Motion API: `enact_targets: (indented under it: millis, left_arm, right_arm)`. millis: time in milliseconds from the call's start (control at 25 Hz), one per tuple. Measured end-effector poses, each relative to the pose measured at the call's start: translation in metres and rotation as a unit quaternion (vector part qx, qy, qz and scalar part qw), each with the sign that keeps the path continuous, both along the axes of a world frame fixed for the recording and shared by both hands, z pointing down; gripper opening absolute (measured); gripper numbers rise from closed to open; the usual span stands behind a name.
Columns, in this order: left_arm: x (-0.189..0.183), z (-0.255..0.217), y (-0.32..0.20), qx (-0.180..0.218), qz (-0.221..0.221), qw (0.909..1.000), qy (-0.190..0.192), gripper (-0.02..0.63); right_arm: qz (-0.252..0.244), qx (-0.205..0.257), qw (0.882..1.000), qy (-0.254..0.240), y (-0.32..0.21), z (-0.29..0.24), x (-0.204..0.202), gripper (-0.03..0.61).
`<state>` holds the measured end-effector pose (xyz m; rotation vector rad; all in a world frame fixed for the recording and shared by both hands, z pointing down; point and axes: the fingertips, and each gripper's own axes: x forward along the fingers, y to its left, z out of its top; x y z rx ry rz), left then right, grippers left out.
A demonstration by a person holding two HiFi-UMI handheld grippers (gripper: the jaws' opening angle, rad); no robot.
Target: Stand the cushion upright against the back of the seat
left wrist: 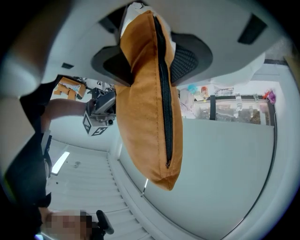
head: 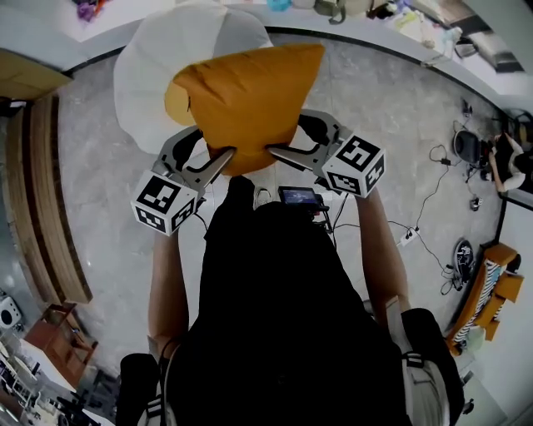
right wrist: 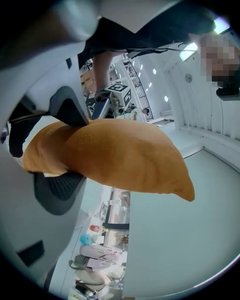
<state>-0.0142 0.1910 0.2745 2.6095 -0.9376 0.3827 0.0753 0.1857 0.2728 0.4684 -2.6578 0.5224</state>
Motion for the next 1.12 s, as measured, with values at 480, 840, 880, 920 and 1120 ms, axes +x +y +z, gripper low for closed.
enact_targets:
  millis: [480, 840, 880, 920, 1120]
  left_arm:
    - [-0.050, 0.011, -0.097, -0.022, -0.013, 0.9995, -0.021, 0.276]
    - [-0.058, 0.020, -0.144, -0.041, -0.048, 0.9973, -0.036, 0.276]
    - [-0.059, 0.021, -0.151, -0.042, -0.055, 0.9968, -0.039, 0.276]
    - [-0.059, 0.023, -0.158, -0.044, -0.062, 0.9962, -0.042, 0.276]
    - [-0.051, 0.032, -0.193, -0.058, -0.089, 0.9931, -0.051, 0.276]
  right_arm:
    - [0.008, -0.004, 0.999, 0.046, -0.097, 0.009, -0.049, 0.314]
    - [-0.043, 0.005, 0.998, 0.052, -0.153, 0.017, -0.059, 0.314]
    - [-0.048, 0.006, 0.998, 0.049, -0.160, 0.019, -0.060, 0.314]
    - [-0.053, 0.006, 0.997, 0.048, -0.168, 0.021, -0.060, 0.314]
    - [-0.092, -0.018, 0.995, 0.046, -0.209, 0.035, -0.054, 0.314]
